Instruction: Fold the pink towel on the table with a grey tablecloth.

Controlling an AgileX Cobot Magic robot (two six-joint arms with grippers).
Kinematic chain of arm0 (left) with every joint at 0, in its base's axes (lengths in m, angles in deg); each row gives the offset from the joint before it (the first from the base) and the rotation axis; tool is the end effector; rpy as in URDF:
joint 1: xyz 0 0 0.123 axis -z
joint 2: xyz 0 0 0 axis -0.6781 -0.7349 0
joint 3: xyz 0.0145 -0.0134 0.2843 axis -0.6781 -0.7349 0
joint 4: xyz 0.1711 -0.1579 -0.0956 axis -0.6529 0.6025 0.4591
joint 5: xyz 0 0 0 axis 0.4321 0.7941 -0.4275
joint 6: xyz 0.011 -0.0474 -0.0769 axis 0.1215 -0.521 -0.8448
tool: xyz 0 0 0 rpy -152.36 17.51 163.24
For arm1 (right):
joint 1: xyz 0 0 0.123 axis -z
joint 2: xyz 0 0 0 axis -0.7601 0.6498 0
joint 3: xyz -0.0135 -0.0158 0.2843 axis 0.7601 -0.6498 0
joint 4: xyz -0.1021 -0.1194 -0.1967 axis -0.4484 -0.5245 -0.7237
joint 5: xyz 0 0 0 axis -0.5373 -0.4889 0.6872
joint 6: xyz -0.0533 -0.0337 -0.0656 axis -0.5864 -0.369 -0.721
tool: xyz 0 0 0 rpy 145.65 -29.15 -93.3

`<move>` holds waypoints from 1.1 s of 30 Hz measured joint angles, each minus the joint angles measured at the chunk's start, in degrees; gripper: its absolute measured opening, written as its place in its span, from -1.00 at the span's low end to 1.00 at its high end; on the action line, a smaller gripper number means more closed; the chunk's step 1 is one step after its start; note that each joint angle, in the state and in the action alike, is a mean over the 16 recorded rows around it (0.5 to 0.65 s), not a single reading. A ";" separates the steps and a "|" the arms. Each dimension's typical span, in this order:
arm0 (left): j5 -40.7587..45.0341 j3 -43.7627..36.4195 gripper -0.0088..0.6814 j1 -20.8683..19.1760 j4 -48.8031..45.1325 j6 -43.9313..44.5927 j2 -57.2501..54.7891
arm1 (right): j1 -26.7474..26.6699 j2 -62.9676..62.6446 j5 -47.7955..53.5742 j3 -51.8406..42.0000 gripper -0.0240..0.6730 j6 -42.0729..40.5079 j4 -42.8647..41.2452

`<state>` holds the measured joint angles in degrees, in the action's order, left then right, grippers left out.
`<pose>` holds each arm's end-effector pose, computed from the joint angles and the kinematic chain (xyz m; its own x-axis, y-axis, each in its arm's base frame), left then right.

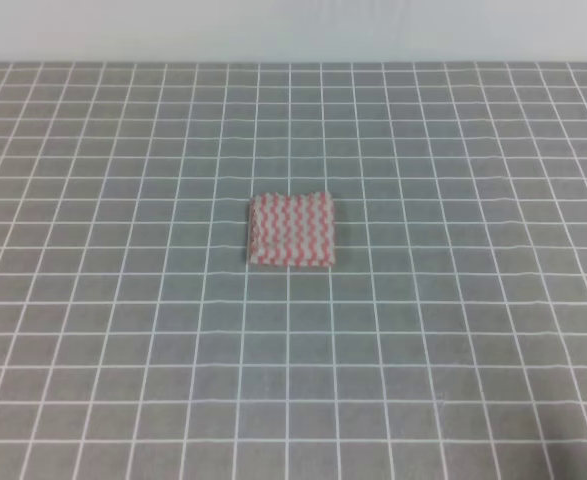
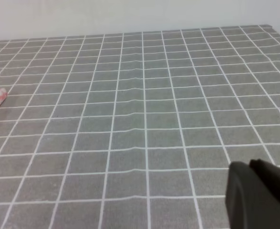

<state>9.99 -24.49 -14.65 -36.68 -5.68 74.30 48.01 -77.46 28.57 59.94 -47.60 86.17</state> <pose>0.0365 -0.0088 0.2955 -0.4058 0.1542 -0.9008 0.3639 0.9314 -0.0046 0.0554 0.0021 0.1825 -0.2247 0.0940 -0.9699 -0.0099 0.9951 0.0987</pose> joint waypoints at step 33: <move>-29.25 -30.51 -0.97 -25.44 7.78 10.15 13.70 | -0.01 -0.02 -0.25 -0.10 -0.98 0.08 -0.02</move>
<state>-19.26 -55.00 -40.09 -28.90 4.47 88.00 48.00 -77.48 28.32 59.85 -47.52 86.15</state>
